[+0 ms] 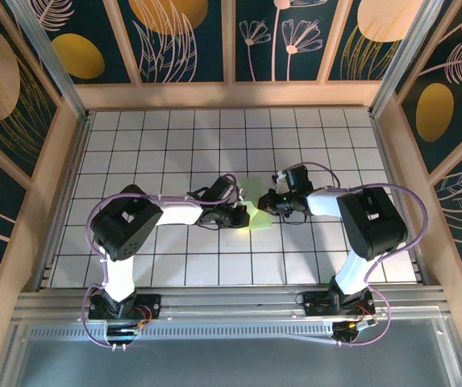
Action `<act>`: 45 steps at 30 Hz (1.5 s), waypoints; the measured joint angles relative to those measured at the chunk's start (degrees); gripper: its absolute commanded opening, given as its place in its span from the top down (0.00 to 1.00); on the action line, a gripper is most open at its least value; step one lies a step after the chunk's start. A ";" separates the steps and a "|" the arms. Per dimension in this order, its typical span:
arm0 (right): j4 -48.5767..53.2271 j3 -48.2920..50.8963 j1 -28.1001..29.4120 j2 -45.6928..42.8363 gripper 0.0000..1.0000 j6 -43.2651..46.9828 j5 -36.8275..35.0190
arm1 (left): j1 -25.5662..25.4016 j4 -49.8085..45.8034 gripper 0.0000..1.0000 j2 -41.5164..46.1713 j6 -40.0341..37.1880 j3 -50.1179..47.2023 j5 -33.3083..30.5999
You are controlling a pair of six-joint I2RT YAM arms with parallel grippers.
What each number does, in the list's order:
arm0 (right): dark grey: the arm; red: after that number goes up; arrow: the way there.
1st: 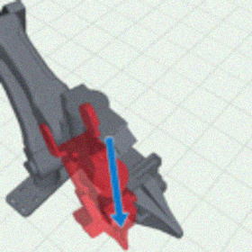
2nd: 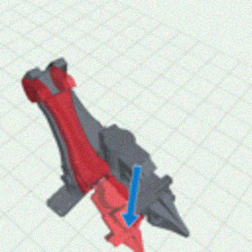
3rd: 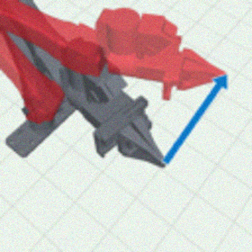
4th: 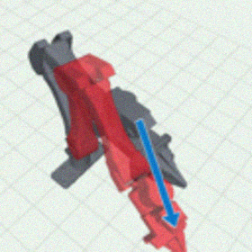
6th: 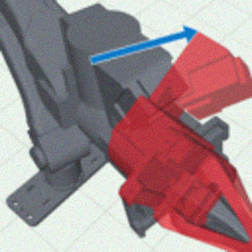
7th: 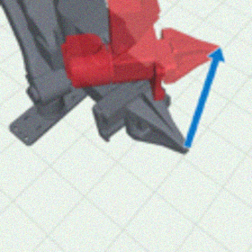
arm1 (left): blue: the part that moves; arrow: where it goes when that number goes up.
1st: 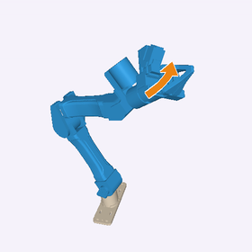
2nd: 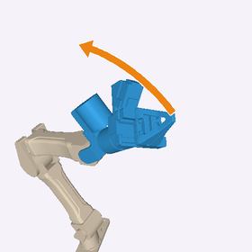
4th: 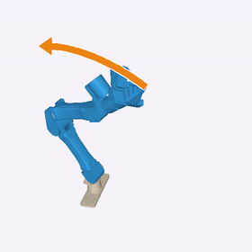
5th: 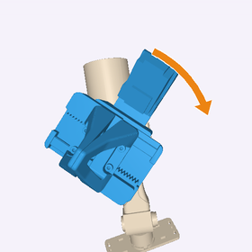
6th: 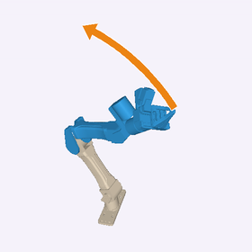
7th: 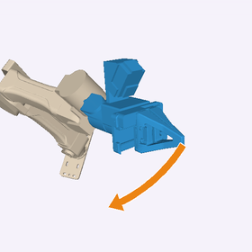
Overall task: Fold a paper plane with a square sheet of paper (fold left side to right side)
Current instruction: Fold the triangle a second time at the center of the table.
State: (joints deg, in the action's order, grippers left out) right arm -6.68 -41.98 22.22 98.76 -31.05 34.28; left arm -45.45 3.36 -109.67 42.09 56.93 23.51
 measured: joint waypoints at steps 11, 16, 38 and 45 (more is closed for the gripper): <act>0.74 -0.28 -0.02 1.20 1.00 0.09 -1.31 | 0.17 -1.64 0.92 0.00 0.00 4.22 0.50; 1.62 -0.94 -0.02 1.53 1.00 0.31 -1.31 | 0.72 -1.68 0.95 -0.63 -0.07 6.34 1.62; 3.54 -2.12 -0.02 2.08 1.00 0.72 -1.44 | 0.98 -1.38 0.96 -4.20 -1.11 5.07 5.03; 4.22 -2.64 -0.02 2.34 1.00 0.92 -1.44 | 1.05 0.35 0.96 -4.17 -1.36 4.04 5.86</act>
State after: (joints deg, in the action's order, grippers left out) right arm -2.46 -44.62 22.20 101.10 -30.13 32.84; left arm -44.40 3.70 -113.84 40.73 60.97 29.36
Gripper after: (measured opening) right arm 0.047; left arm 0.044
